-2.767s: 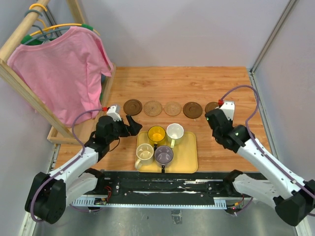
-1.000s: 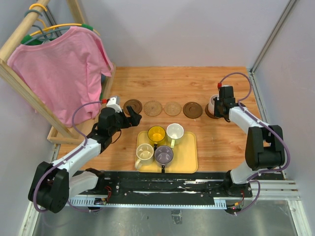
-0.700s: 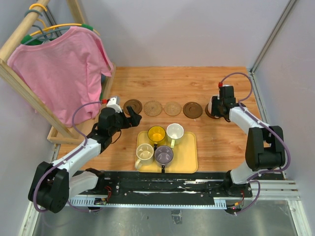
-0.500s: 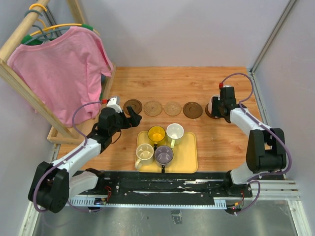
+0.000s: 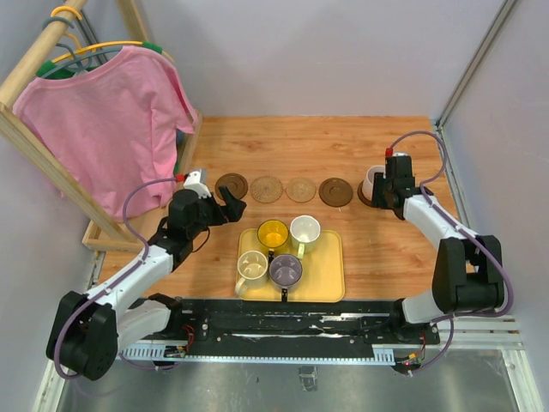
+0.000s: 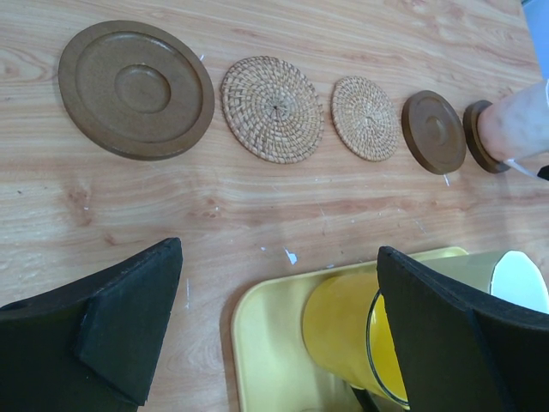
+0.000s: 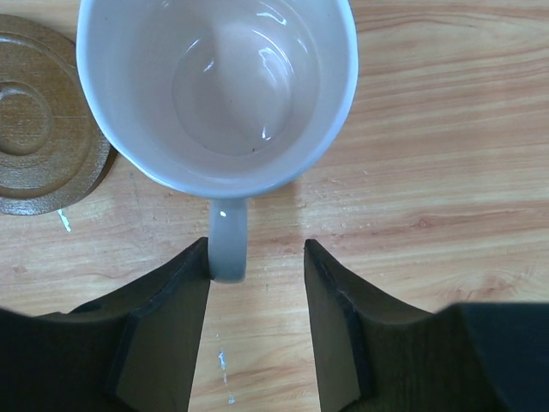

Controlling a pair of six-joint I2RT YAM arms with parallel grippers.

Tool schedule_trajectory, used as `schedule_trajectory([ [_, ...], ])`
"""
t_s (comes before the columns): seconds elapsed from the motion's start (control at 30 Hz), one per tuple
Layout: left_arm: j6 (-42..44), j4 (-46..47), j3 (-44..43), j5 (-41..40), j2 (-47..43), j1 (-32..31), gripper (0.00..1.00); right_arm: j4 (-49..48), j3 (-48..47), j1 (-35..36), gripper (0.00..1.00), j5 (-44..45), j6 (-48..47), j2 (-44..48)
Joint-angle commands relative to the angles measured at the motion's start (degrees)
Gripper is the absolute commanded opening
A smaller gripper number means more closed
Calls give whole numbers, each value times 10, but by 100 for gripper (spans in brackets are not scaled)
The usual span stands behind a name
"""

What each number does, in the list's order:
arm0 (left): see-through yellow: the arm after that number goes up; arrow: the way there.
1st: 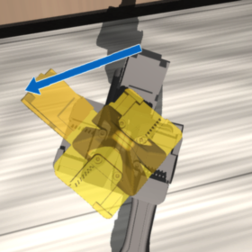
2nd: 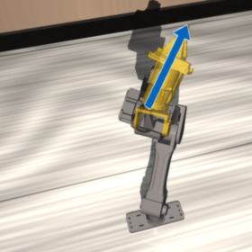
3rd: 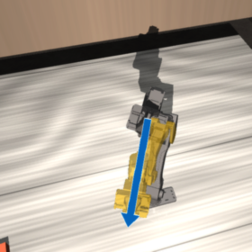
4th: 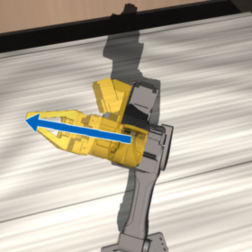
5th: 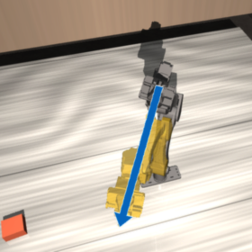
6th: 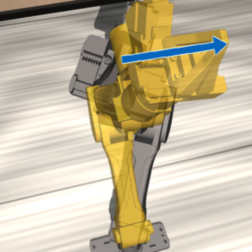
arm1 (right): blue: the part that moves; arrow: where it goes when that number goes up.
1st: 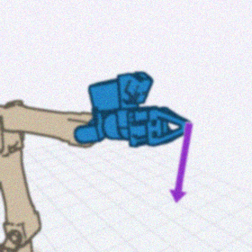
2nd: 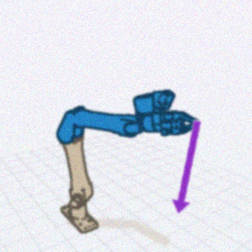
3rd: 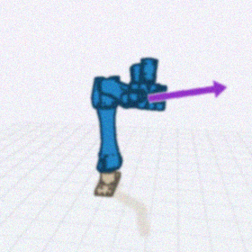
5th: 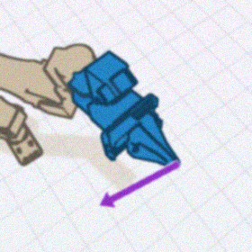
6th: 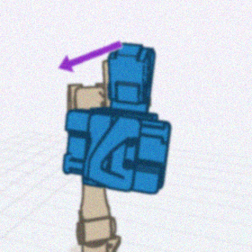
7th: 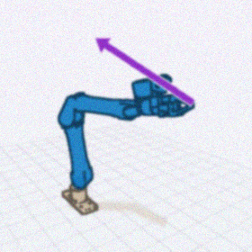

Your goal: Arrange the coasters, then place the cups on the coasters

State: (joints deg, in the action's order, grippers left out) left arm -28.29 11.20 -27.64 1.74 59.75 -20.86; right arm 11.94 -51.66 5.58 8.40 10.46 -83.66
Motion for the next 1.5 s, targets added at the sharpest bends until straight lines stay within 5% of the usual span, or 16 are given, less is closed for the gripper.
schedule_trajectory([
  [0.0, 6, -1, 9, 1, -20, -6, 100, 17, 10, -12, 47, 26, 10, 21],
  [0.33, 2, -2, 20, 5, -32, -5, 100, 30, 13, -12, 43, 15, 16, 37],
  [0.57, 6, -6, 20, -2, -45, -5, 100, 66, 51, 3, 50, -56, 66, 129],
  [0.7, 8, -4, 15, -1, -38, -5, 100, 112, 62, 90, 60, -33, 99, 213],
  [0.87, 9, 8, 12, 12, -21, -5, 100, 160, 59, 226, 98, -1, 159, 279],
  [1.1, 11, 10, 8, 26, -10, -6, 100, 148, 66, 314, 98, -34, 222, 315],
  [1.47, 8, 3, 17, 35, -16, -5, 100, 123, 51, 421, 98, 11, 242, 241],
])
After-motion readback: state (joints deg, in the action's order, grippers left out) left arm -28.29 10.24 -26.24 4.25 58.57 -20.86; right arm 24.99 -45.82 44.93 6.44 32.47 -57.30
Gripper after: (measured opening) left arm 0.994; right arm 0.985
